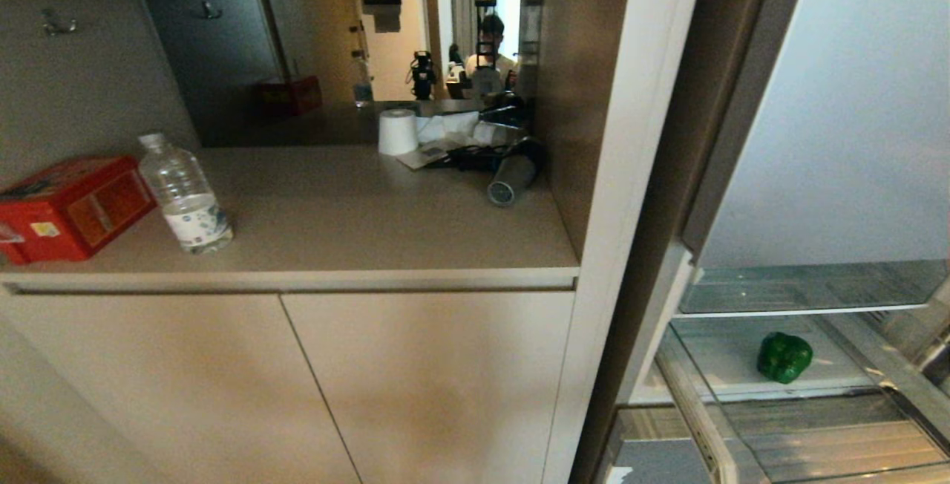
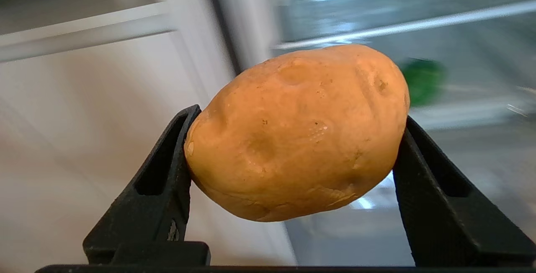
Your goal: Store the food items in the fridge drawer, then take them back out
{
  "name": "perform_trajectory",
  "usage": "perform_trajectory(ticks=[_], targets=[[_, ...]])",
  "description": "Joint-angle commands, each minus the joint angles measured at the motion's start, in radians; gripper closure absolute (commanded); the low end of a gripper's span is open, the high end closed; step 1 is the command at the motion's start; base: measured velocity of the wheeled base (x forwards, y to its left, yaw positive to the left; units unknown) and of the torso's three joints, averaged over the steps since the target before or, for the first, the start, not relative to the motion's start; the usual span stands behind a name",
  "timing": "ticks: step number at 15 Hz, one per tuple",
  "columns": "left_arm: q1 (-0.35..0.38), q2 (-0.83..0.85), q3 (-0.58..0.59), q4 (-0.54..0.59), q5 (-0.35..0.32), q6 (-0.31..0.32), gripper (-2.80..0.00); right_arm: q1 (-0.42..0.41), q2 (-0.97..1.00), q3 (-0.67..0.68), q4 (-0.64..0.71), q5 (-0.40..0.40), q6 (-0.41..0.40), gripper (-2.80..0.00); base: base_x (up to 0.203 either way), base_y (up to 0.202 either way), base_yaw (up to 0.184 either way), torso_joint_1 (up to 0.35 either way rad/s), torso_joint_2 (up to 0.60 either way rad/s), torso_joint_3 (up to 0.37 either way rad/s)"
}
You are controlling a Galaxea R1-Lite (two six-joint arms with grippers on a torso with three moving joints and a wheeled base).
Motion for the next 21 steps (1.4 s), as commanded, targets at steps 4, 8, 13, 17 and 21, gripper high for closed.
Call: perform_trajectory(ticks=[4,8,13,17,21], targets=[[0.0,0.0,0.011,-0.001,0.0,0.0,0.0,0.0,0.002,0.0,-0.002,0.0,-0.002,0.0,0.001,-0.005,0.174,0.004,0.0,0.0],[0.0,0.0,0.011,-0.001,0.0,0.0,0.0,0.001,0.002,0.0,-0.013,0.024,-0.148,0.0,0.001,-0.005,0.146,0.002,0.0,0.001],[0.0,0.0,0.011,-0.001,0.0,0.001,0.0,0.0,0.047,-0.179,0.035,0.232,-0.228,0.0,0.0,0.0,0.011,0.0,0.0,0.0],[0.0,0.0,0.011,-0.001,0.0,0.0,0.0,0.001,0.427,-0.352,0.039,0.333,-0.233,0.0,0.0,0.0,0.0,0.0,0.0,0.0],[0.0,0.0,0.011,-0.001,0.0,0.0,0.0,0.036,0.841,-0.477,-0.134,0.472,-0.232,0.0,0.0,0.0,0.0,0.0,0.0,0.0]])
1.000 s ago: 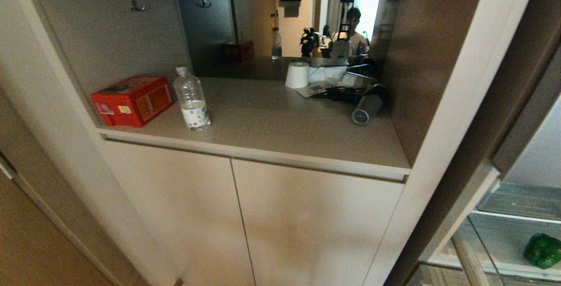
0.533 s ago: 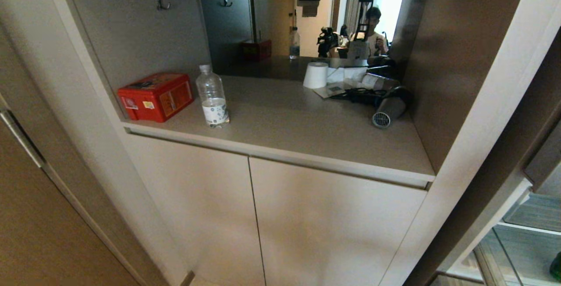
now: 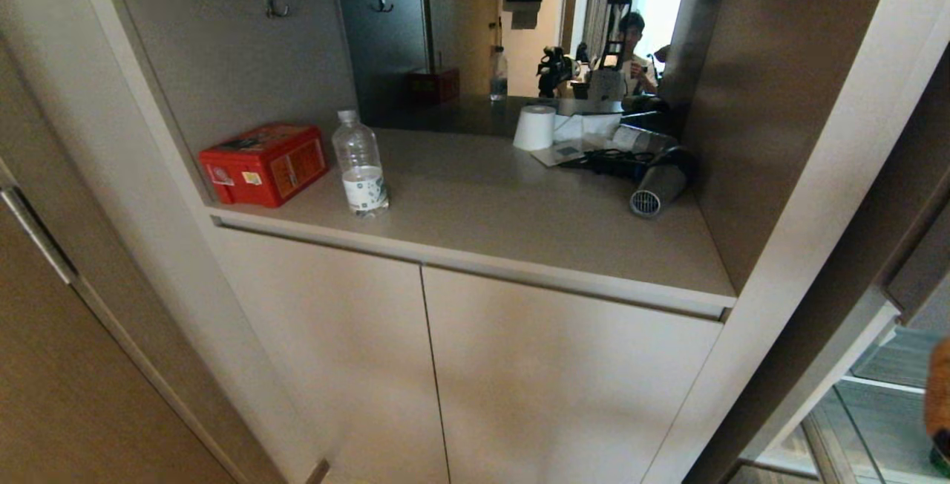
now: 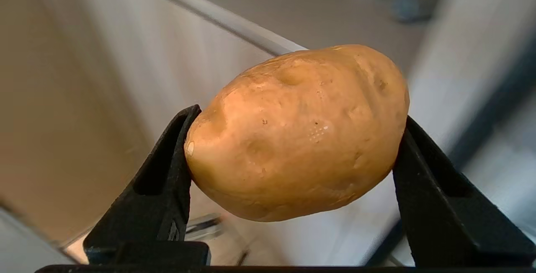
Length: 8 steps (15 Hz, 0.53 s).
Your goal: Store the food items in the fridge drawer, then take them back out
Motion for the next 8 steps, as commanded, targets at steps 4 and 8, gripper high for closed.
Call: perform_trajectory(ticks=[4,8], targets=[[0.0,0.0,0.011,-0.001,0.0,0.0,0.0,0.178,0.504,-0.182,-0.157,0.074,0.028,0.0,0.0,0.0,0.0,0.0,0.0,0.0],[0.0,0.0,0.011,-0.001,0.0,0.0,0.0,0.321,0.762,-0.292,-0.249,-0.001,0.035,0.0,0.0,0.0,0.0,0.0,0.0,0.0]])
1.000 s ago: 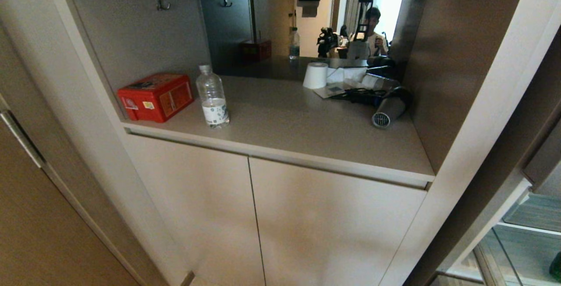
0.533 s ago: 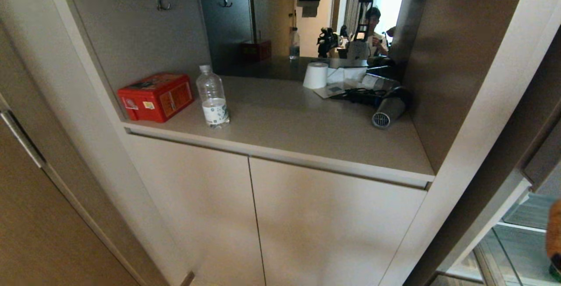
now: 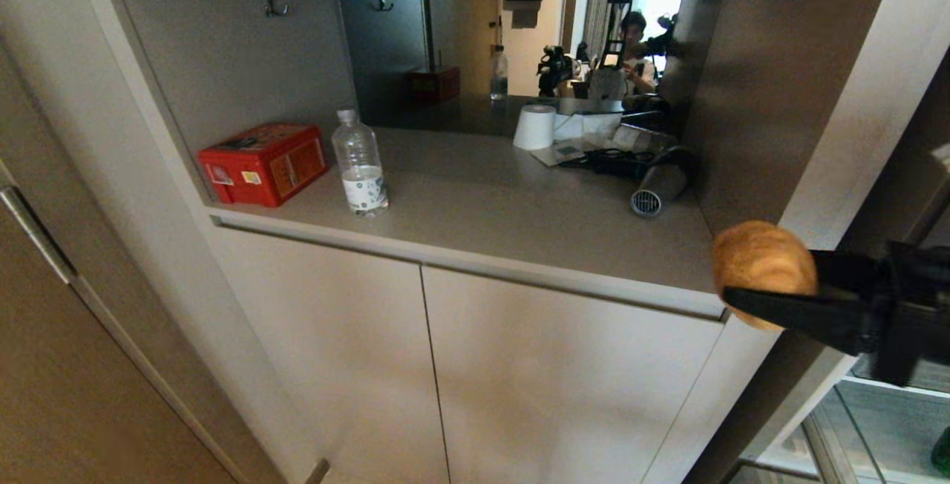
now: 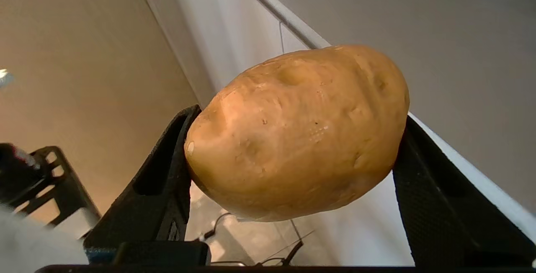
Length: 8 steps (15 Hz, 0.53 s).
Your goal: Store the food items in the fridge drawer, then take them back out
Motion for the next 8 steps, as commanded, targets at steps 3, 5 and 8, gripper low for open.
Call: perform_trajectory(ticks=[3,5,8], targets=[[0.0,0.0,0.011,-0.001,0.0,0.0,0.0,0.146,0.364,-0.134,-0.178,-0.169,0.056,0.0,0.0,0.0,0.0,0.0,0.0,0.0],[0.0,0.0,0.011,-0.001,0.0,0.0,0.0,0.159,0.482,-0.269,-0.212,-0.253,0.088,0.0,0.0,0.0,0.0,0.0,0.0,0.0],[0.0,0.0,0.011,-0.001,0.0,0.0,0.0,0.163,0.635,-0.432,-0.226,-0.418,0.094,0.0,0.0,0.0,0.0,0.0,0.0,0.0]])
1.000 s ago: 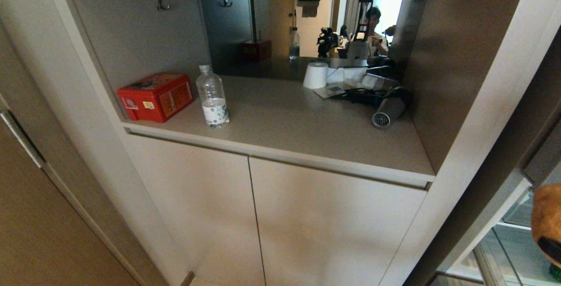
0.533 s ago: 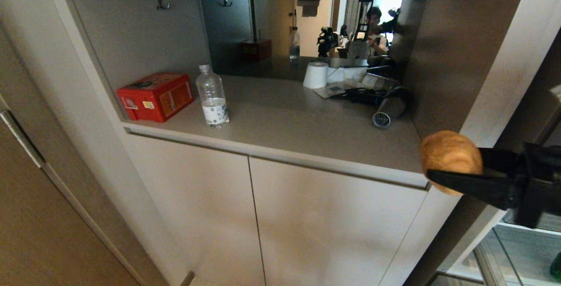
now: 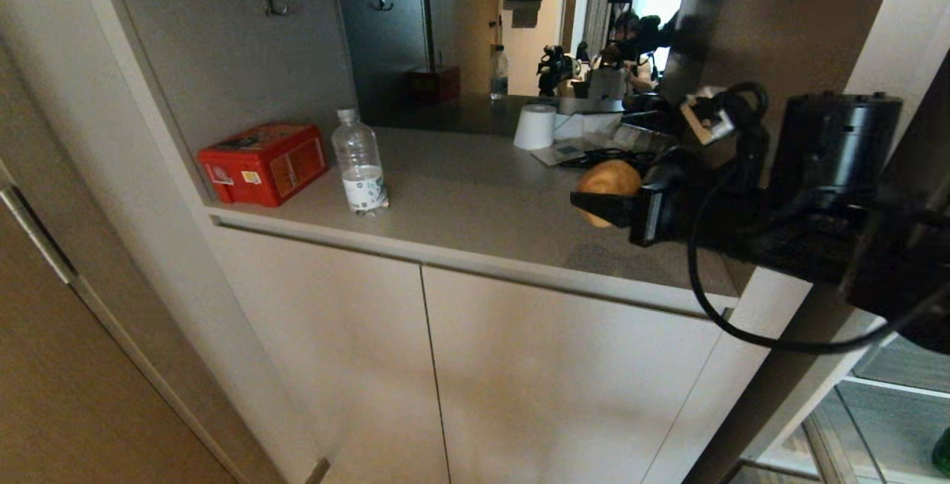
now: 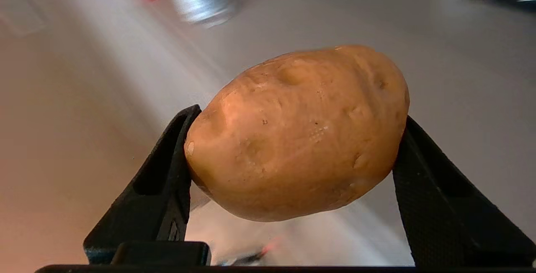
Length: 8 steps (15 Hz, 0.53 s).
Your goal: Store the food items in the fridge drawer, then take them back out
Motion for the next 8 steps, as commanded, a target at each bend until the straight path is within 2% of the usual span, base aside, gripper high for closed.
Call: perform_trajectory(ticks=[1,5,8], targets=[[0.0,0.0,0.011,-0.001,0.0,0.0,0.0,0.004,0.179,-0.118,-0.005,-0.097,-0.004,0.0,0.0,0.0,0.0,0.0,0.0,0.0],[0.0,0.0,0.011,-0.001,0.0,0.0,0.0,0.005,0.344,-0.301,-0.005,-0.274,-0.039,0.0,0.0,0.0,0.0,0.0,0.0,0.0],[0.0,0.0,0.011,-0.001,0.0,0.0,0.0,0.004,0.443,-0.404,-0.005,-0.316,-0.049,0.0,0.0,0.0,0.0,0.0,0.0,0.0]])
